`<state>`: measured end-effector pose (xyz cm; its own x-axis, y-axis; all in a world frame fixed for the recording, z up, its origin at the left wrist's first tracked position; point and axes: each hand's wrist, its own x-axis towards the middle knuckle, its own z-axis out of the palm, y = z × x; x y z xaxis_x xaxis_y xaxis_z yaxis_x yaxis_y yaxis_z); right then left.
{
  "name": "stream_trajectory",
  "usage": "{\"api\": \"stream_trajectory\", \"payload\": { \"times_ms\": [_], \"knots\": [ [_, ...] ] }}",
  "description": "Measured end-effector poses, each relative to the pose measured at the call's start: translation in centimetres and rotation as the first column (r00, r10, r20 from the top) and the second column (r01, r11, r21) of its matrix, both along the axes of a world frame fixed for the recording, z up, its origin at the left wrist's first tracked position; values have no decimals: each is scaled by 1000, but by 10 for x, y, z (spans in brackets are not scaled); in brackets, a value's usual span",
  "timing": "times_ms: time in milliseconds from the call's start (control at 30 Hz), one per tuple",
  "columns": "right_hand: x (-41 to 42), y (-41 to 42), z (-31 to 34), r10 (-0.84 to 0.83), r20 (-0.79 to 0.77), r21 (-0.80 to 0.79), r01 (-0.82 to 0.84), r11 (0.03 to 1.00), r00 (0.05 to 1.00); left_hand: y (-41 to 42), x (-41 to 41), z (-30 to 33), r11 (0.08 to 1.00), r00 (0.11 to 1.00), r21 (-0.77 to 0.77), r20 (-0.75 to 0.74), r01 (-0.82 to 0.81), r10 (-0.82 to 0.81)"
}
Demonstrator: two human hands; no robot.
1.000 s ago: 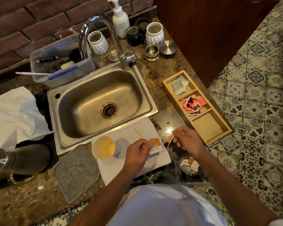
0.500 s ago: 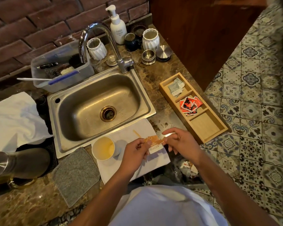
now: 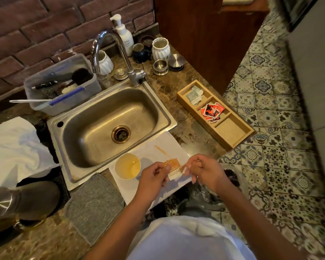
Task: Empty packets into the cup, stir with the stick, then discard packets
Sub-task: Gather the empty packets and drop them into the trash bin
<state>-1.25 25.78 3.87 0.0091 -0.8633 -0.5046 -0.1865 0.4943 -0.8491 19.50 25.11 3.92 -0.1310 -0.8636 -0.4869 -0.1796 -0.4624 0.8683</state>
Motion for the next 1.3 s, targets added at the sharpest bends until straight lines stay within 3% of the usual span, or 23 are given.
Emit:
{"api": "stream_trajectory", "payload": {
  "times_ms": [133, 400, 767, 900, 1300],
  "knots": [
    [11, 26, 1, -118, 71, -68, 123, 990, 990, 7, 19, -1, 998, 998, -23, -16, 64, -65],
    [4, 94, -6, -383, 78, -34, 386, 922, 921, 27, 23, -15, 983, 983, -21, -26, 182, -182],
    [-38, 182, -25, -670, 128, 73, 667, 742, 731, 66, -30, -27, 905, 902, 23, 65, 426, -426],
    [-69, 198, -32, -672, 95, 43, 672, 740, 734, 75, -66, -38, 905, 897, 41, 124, 423, -424],
    [-190, 239, -58, -698, 152, 222, 665, 714, 699, 109, -205, -56, 927, 911, 104, 175, 360, -374]
  ]
}}
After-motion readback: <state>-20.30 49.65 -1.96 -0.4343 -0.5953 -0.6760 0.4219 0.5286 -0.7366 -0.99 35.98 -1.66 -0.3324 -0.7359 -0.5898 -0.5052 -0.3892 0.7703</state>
